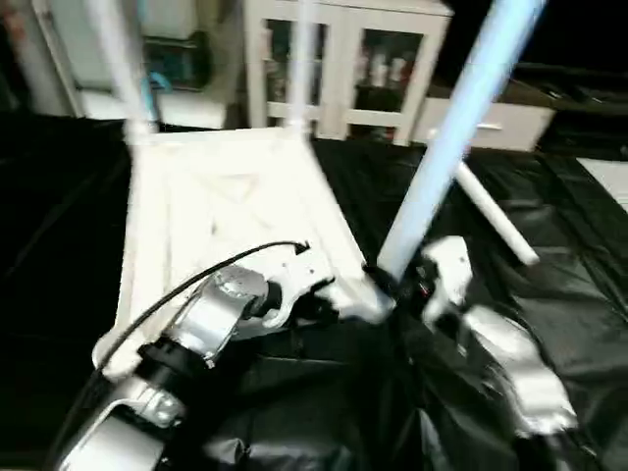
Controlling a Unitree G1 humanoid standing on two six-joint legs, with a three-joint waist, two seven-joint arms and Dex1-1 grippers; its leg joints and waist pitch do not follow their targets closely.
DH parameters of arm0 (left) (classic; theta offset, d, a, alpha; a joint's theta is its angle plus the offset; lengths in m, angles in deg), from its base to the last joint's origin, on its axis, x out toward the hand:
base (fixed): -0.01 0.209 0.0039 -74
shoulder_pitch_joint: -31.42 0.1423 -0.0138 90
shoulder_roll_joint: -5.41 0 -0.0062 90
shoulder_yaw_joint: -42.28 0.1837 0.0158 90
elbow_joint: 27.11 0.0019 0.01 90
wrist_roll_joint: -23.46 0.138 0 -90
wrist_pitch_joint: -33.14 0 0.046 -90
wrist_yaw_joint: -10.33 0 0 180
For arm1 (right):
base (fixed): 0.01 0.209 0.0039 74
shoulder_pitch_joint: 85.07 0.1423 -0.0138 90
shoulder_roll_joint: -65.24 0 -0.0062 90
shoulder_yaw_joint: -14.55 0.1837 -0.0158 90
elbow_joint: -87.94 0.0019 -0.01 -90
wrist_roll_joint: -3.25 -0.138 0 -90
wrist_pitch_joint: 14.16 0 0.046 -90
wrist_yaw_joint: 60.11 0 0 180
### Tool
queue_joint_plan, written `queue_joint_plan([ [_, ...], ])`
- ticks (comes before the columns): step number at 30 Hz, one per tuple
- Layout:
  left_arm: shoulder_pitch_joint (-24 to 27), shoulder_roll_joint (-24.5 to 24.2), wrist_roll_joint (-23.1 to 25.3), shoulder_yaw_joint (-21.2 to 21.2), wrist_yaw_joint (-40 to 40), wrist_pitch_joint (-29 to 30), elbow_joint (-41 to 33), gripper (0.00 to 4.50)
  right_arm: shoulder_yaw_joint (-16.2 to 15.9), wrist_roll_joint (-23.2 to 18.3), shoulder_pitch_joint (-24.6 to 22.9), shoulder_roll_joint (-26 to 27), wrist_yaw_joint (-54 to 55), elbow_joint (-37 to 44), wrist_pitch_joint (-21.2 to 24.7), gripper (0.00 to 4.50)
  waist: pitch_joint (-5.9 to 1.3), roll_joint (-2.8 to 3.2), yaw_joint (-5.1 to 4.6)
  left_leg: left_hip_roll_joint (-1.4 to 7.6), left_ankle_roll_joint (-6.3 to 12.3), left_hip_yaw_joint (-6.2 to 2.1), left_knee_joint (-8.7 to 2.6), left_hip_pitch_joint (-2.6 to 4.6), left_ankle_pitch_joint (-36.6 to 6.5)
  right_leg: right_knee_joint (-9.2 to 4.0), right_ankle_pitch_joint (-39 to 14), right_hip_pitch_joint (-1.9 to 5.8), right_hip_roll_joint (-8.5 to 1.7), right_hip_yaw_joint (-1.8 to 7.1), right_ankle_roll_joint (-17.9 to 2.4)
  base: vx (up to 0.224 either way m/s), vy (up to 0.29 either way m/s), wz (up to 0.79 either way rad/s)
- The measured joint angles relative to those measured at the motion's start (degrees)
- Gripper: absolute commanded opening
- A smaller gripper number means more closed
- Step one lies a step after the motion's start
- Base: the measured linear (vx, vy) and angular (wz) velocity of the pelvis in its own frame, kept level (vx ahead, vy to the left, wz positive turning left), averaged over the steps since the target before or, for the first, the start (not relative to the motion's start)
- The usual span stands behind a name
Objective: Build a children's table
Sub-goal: Insert table leg to table base
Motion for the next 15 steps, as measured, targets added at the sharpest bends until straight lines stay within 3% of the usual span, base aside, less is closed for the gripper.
queue_joint_plan([
  [2,-0.74,1.83,0.00,-1.17,-2.82,0.54,1.72,0.00,0.38,0.43,2.15,1.88,4.56,-2.15,0.28,1.86,0.13,0.36,-0.42,0.00,0.00,-0.51,-0.13,-0.02,0.00,-0.68,0.00,0.24,-0.01,-0.58,0.00,0.000,0.000,0.00],
  [7,-5.11,9.27,0.03,-4.42,-14.69,1.41,10.15,0.00,3.41,2.84,10.84,8.02,20.51,-11.41,1.87,1.86,0.39,0.52,-1.03,0.00,-0.01,-0.65,-0.48,0.06,-0.01,-1.43,0.00,0.31,-0.02,-0.97,0.00,0.000,0.000,0.00],
  [12,-8.91,15.83,-0.11,-7.55,-25.00,0.67,17.51,0.00,5.30,4.73,17.83,10.86,33.47,-19.13,1.97,1.86,0.75,0.35,-0.90,-0.01,-0.01,-0.60,-1.08,0.12,-0.01,-1.67,0.00,0.32,-0.38,-1.72,-0.01,0.000,0.000,0.00],
  [15,-9.83,18.05,-0.71,-8.60,-28.29,0.12,19.57,0.00,5.78,5.62,19.25,11.39,36.81,-21.43,0.46,1.86,0.76,0.38,-0.58,-0.04,-0.02,-0.49,-1.30,0.28,-0.01,-1.61,0.00,0.27,-0.99,-2.44,0.00,0.000,0.000,0.00],
])
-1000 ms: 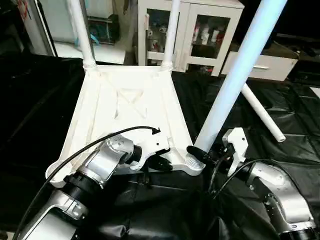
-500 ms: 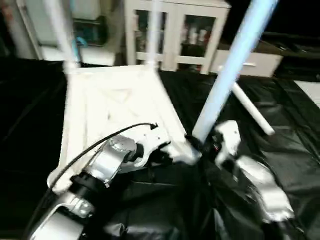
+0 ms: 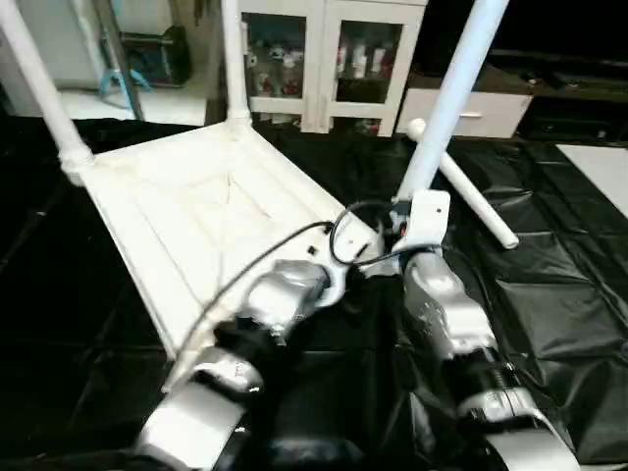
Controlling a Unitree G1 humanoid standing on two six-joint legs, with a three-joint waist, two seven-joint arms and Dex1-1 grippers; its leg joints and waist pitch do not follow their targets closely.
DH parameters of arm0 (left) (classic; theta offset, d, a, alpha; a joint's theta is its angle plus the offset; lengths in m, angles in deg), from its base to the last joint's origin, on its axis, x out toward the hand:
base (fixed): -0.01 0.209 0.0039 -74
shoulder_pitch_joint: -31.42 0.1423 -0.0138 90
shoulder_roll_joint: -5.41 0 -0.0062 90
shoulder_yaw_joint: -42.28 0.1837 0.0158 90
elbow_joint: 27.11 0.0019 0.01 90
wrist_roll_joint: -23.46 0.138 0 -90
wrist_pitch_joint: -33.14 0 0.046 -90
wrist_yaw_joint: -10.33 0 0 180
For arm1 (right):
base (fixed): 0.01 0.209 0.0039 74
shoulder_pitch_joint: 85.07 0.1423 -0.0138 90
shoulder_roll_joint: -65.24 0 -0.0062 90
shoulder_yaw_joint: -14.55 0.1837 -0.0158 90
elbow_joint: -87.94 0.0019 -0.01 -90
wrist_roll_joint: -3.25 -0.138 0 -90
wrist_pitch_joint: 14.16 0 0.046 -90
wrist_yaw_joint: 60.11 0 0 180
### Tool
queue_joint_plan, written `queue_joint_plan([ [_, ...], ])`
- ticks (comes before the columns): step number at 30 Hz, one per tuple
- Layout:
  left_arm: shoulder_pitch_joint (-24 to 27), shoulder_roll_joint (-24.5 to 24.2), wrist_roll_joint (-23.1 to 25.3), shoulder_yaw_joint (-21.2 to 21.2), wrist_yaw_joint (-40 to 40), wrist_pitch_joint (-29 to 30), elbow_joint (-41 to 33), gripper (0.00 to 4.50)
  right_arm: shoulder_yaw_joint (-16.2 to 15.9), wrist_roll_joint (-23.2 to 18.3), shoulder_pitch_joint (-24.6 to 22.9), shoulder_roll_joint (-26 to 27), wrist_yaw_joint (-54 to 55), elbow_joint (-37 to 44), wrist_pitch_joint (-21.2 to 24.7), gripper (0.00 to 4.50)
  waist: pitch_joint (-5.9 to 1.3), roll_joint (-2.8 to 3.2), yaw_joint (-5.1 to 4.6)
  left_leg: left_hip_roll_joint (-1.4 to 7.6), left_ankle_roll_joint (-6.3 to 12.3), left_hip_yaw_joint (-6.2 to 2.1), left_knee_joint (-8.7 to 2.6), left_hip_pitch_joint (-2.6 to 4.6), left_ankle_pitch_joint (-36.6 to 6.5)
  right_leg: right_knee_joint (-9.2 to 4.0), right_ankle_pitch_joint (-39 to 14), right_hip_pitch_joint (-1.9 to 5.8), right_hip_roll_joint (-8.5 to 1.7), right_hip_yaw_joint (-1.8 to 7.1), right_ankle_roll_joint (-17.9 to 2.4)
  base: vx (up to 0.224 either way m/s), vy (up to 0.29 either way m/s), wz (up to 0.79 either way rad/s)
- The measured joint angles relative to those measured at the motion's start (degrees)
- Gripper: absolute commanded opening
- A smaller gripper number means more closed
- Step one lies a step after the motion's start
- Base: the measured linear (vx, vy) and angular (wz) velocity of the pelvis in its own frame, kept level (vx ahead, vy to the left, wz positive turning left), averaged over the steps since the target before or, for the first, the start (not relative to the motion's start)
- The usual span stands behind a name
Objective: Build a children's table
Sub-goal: Insert table leg to table base
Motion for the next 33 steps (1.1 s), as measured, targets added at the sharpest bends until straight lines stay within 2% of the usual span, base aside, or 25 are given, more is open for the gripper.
queue_joint_plan([
  [3,-1.00,0.82,-0.74,-1.12,-1.00,-0.01,1.39,0.00,0.28,0.91,1.14,0.52,1.83,-1.63,-0.90,1.86,0.03,0.03,0.03,0.00,0.00,-0.08,0.01,-0.02,0.00,0.00,0.00,0.02,-0.04,-0.11,0.00,0.000,0.000,0.00],
  [9,-2.99,1.46,-1.75,-2.54,-1.89,-0.93,4.30,0.00,0.55,1.30,3.24,0.74,3.53,-4.68,-2.74,1.86,-0.12,-0.26,0.08,-0.25,0.02,0.13,0.07,-0.34,0.02,0.28,0.24,-0.03,-0.07,0.57,-0.34,0.009,0.003,0.00],
  [10,-3.04,1.46,-1.76,-2.66,-1.89,-0.93,4.30,0.00,0.55,1.33,3.36,0.74,3.52,-4.86,-2.87,1.86,-0.22,-0.43,0.19,-0.25,0.03,0.33,0.15,-0.39,0.04,0.42,0.87,-0.17,-0.09,0.75,-1.01,0.000,0.000,0.00],
  [12,-3.09,1.44,-1.76,-2.71,-1.89,-0.93,4.31,0.00,0.55,1.47,3.51,0.73,3.33,-5.27,-3.28,1.86,-0.32,-0.72,0.36,-0.25,0.03,0.80,0.39,-0.37,0.04,0.76,2.00,-0.37,-0.15,1.25,-1.03,0.000,0.000,0.00],
  [14,-3.28,1.38,-1.76,-2.73,-1.89,-1.30,4.66,0.00,0.54,2.07,3.44,0.62,2.04,-5.43,-4.13,1.86,-0.29,-0.76,0.44,-0.25,0.03,1.13,0.35,-0.18,0.04,1.11,2.18,-0.49,-0.12,1.73,-0.70,0.000,0.000,0.00],
  [15,-3.34,1.34,-1.76,-2.73,-1.89,-1.42,4.72,0.00,0.52,2.24,3.45,0.51,1.29,-5.38,-4.58,2.42,-0.29,-0.76,0.49,-0.25,0.02,1.13,0.25,-0.18,0.04,1.11,2.18,-0.54,-0.09,1.74,-0.68,0.000,0.000,0.00],
  [17,-3.55,1.16,-1.74,-2.73,-2.05,-1.82,4.83,0.00,0.45,2.35,3.38,0.44,0.80,-5.58,-4.50,2.56,-0.29,-0.77,0.61,-0.20,0.02,1.10,0.11,-0.21,0.04,1.11,2.18,-0.64,-0.01,1.73,-0.67,0.000,0.000,0.00],
  [19,-3.94,0.70,-1.80,-2.86,-2.19,-2.25,4.96,0.00,-0.07,2.26,1.63,0.90,-0.23,-4.66,-4.44,2.62,-0.26,-0.59,0.65,-0.18,-0.02,1.11,0.12,-0.70,0.06,1.12,2.29,-1.11,0.01,1.75,-0.52,0.000,0.000,0.00],
  [20,-4.19,0.69,-1.83,-2.88,-2.19,-2.32,4.95,0.00,-0.06,2.22,1.52,0.75,-0.58,-3.95,-4.14,2.98,-0.28,-0.56,0.76,-0.19,-0.08,1.15,0.12,-0.88,0.12,1.15,2.48,-1.30,0.01,1.80,-0.52,0.000,0.000,0.00],
  [21,-4.24,0.48,-1.82,-2.89,-2.18,-2.52,4.95,0.00,-0.06,2.04,1.17,0.66,-1.09,-2.77,-3.25,2.98,-0.27,-0.60,0.82,-0.18,-0.19,1.18,0.20,-0.94,0.20,1.17,2.94,-1.37,0.01,1.86,-0.53,0.000,0.000,0.00],
  [24,-4.25,-0.57,-1.84,-3.15,-1.77,-3.47,4.83,0.00,-0.80,1.21,-1.47,0.29,-3.24,2.59,-0.44,3.05,-0.25,-0.63,0.86,-0.14,-0.17,1.18,0.27,-0.99,0.29,1.25,3.53,-1.53,0.02,1.87,-0.22,0.000,0.000,0.00],
  [25,-4.25,-1.12,-1.84,-3.15,-1.60,-3.88,4.73,0.00,-1.12,1.13,-2.14,0.19,-3.86,4.12,0.29,3.32,-0.25,-0.63,0.84,-0.08,-0.18,1.18,0.23,-1.02,0.30,1.28,3.55,-1.61,0.07,1.84,-0.18,0.000,0.000,0.00],
  [28,-4.23,-2.44,-1.79,-3.16,-0.85,-4.42,4.23,0.00,-1.31,0.65,-5.34,-0.94,-5.44,10.19,3.11,3.53,-0.25,-0.61,0.99,0.15,-0.27,1.18,0.20,-1.09,0.34,1.32,3.55,-1.73,0.26,1.77,-0.18,0.000,0.000,0.00],
  [30,-4.17,-3.79,-1.77,-3.17,0.13,-4.60,3.79,0.00,-0.94,-0.25,-9.28,-3.07,-6.59,15.80,5.26,3.53,-0.25,-0.60,1.13,0.21,-0.30,1.18,0.21,-1.10,0.37,1.37,3.64,-1.75,0.34,1.79,-0.32,0.000,0.000,0.00],
  [31,-4.16,-4.89,-1.73,-3.36,0.31,-4.88,3.64,0.00,-0.22,-0.83,-11.13,-4.14,-7.52,18.23,6.59,3.81,-0.24,-0.58,1.04,0.23,-0.30,1.17,0.26,-1.10,0.38,1.39,3.62,-1.81,0.45,1.88,-0.30,0.000,0.000,0.00],
  [33,-4.16,-6.10,-1.65,-3.83,0.54,-5.21,3.53,0.00,0.58,-1.30,-13.37,-5.43,-8.79,21.55,7.99,3.88,-0.23,-0.57,0.88,0.27,-0.29,1.17,0.33,-1.11,0.39,1.39,3.57,-1.87,0.55,1.99,-0.29,0.000,0.000,0.00],
])
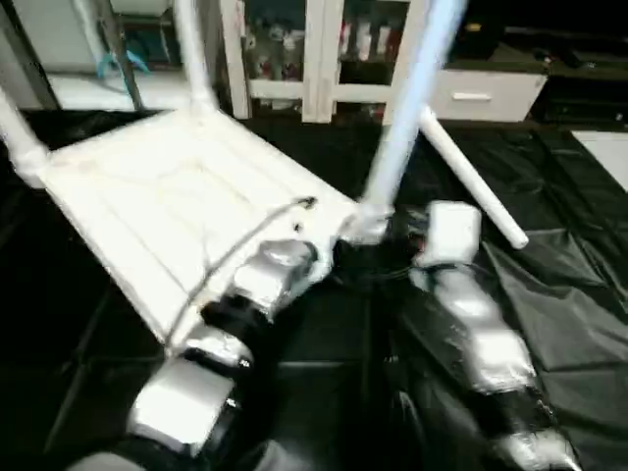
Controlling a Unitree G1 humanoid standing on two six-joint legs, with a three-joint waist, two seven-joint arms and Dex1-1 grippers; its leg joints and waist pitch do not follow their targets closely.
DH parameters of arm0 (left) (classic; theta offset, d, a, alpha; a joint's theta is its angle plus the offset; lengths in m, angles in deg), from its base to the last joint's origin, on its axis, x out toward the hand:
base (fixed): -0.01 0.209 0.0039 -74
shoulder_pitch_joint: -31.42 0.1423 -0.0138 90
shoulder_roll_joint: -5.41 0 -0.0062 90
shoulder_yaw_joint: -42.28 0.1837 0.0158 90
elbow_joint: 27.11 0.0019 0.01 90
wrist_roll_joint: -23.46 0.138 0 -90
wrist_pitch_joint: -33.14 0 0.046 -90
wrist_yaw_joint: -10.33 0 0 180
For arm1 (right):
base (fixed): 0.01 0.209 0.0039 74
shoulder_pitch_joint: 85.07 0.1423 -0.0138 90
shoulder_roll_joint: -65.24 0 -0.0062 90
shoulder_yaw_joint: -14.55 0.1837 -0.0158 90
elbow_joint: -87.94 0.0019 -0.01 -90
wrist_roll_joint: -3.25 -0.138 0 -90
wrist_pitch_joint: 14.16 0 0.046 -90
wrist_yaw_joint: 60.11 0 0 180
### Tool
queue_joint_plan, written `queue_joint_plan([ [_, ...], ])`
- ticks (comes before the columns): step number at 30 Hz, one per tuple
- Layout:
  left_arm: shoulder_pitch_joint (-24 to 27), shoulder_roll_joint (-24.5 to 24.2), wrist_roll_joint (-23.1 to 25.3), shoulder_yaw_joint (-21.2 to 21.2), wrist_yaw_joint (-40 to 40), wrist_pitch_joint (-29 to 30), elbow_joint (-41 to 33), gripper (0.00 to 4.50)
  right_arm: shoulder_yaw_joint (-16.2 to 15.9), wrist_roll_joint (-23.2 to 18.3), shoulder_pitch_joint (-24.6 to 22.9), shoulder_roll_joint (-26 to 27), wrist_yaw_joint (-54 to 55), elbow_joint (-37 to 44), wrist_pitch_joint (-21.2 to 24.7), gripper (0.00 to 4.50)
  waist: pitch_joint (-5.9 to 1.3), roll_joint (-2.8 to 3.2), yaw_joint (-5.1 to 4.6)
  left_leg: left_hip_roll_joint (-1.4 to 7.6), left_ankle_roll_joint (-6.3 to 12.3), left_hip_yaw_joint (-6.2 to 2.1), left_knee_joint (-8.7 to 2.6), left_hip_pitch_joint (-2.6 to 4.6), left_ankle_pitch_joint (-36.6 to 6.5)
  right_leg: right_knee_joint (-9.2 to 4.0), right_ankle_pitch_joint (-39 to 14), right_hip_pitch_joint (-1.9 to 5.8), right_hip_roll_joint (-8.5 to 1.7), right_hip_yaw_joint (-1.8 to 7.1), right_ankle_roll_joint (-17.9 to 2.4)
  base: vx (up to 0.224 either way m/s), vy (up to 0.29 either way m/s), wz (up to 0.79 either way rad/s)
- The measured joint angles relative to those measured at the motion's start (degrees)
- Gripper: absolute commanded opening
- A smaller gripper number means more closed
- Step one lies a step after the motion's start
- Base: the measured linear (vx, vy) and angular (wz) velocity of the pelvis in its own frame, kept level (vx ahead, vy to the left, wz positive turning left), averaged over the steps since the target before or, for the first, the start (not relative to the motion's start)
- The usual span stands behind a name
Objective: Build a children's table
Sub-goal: Insert table leg to table base, then rotate leg to tighten
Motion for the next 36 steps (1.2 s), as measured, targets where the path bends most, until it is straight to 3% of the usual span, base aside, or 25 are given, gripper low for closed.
queue_joint_plan([
  [5,0.52,-0.79,0.04,-0.11,2.13,-0.05,-0.99,0.00,-0.20,-3.73,-6.17,-3.18,-7.02,11.02,3.06,4.34,-0.04,0.08,0.40,0.30,0.27,0.01,0.38,-0.02,0.15,0.01,-0.27,0.02,0.33,0.10,-0.14,0.000,0.000,0.00],
  [11,4.09,-4.52,0.04,2.86,10.63,-0.16,-6.36,0.00,-0.14,-8.72,-9.83,-10.47,-20.11,13.67,3.67,4.46,-0.03,0.26,1.23,0.47,-0.02,0.05,0.52,0.19,-0.01,0.47,-0.44,0.06,0.40,0.09,-0.30,0.000,0.000,0.00],
  [14,6.82,-6.74,0.03,5.43,16.96,-0.17,-10.51,0.00,-0.19,-12.27,-11.27,-15.95,-30.19,15.65,4.92,4.46,-0.02,0.30,2.27,0.50,-0.04,0.05,0.58,0.37,-0.03,0.71,-0.53,0.20,0.39,0.09,-0.28,0.000,0.000,0.00],
  [20,11.65,-11.98,-0.27,10.29,28.37,-0.28,-19.43,0.00,-0.77,-15.43,-12.19,-25.43,-46.97,16.62,5.14,4.46,-0.02,0.30,3.53,0.59,-0.06,0.18,0.69,0.40,-0.02,0.73,-0.65,0.53,0.34,0.11,-0.08,0.000,0.000,0.00],
  [29,15.05,-16.47,-1.17,14.00,37.72,1.77,-28.02,0.00,-3.23,-16.40,-12.31,-34.32,-60.78,16.55,5.28,4.46,-0.08,0.16,4.03,0.62,-0.02,0.22,1.20,0.26,-0.02,0.84,-0.68,0.71,0.25,0.12,-0.25,0.000,0.000,0.00],
  [36,16.22,-17.67,-1.13,15.13,39.34,2.94,-31.08,0.00,-7.30,-12.09,-10.83,-33.79,-63.73,12.61,1.19,4.46,-0.11,0.10,3.99,0.67,-0.02,0.22,1.41,0.26,-0.02,1.03,-0.69,0.72,0.24,0.11,-0.26,0.000,0.000,0.00],
])
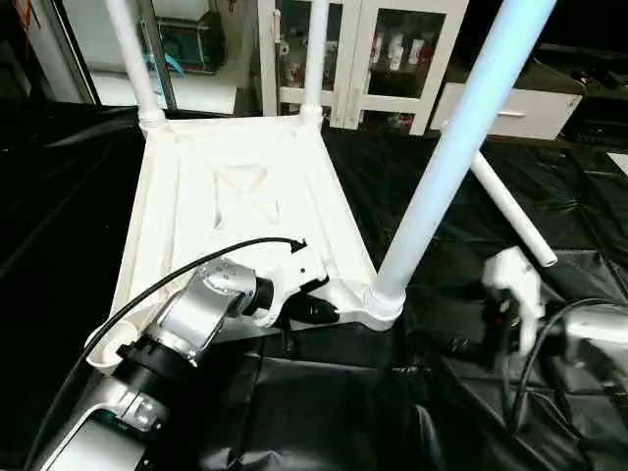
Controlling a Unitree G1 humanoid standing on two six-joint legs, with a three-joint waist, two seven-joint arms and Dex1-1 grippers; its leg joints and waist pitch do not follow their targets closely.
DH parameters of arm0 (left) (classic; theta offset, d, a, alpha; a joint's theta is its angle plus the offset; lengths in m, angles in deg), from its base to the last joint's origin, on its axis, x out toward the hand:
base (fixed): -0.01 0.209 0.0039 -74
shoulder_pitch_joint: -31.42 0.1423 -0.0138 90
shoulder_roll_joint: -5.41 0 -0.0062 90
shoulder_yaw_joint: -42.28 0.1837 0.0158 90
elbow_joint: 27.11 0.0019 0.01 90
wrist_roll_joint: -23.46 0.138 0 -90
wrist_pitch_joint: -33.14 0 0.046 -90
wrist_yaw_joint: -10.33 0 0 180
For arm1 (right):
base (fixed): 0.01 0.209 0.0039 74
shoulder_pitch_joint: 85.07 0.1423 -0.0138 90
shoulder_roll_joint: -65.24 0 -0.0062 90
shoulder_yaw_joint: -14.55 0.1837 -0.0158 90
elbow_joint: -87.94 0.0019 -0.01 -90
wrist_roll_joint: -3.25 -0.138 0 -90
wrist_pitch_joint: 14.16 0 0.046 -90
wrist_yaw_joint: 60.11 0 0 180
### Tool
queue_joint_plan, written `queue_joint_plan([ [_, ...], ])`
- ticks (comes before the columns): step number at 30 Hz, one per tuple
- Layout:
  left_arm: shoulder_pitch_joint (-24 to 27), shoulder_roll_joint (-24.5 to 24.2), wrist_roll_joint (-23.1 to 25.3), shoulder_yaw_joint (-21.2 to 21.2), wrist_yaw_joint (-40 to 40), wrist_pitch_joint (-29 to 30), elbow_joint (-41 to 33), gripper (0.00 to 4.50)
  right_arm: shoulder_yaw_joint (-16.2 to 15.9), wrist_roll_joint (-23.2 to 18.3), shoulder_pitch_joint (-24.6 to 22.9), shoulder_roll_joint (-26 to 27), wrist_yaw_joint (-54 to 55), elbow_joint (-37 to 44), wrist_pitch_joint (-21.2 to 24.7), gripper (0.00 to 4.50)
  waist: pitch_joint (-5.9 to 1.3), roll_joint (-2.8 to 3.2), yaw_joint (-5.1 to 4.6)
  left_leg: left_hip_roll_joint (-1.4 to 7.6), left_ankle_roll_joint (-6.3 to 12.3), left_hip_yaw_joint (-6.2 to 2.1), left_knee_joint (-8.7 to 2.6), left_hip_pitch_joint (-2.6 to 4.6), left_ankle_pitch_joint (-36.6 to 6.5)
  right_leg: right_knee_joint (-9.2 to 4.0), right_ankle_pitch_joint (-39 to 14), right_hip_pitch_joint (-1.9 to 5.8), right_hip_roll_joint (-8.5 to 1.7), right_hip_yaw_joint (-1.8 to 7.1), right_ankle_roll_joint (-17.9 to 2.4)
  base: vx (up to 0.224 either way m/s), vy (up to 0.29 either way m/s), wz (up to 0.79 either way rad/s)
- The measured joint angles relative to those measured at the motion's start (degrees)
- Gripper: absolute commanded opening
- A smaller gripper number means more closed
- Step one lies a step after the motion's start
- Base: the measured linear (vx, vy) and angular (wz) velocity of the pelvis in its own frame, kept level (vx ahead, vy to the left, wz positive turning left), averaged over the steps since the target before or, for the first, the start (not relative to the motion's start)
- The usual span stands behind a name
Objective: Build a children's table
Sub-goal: Rotate leg to tighten
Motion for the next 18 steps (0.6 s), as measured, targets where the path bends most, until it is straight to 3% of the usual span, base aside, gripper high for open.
queue_joint_plan([
  [7,0.73,-0.51,0.08,0.93,0.72,1.19,-2.10,0.00,-1.98,3.35,5.28,2.86,0.37,-4.76,-4.25,4.46,0.03,-0.04,-0.11,0.07,-0.01,0.00,0.36,0.02,0.00,0.54,-0.09,-0.03,-0.04,0.01,0.04,0.000,0.000,0.00],
  [18,1.01,-0.76,0.14,1.34,1.01,1.83,-3.13,0.00,-4.16,5.95,8.30,4.20,-2.39,-11.28,-8.46,4.46,0.05,-0.25,-0.19,0.08,0.00,0.00,0.53,0.01,0.00,0.69,-0.12,-0.03,-0.07,0.00,0.03,0.000,0.000,0.00],
])
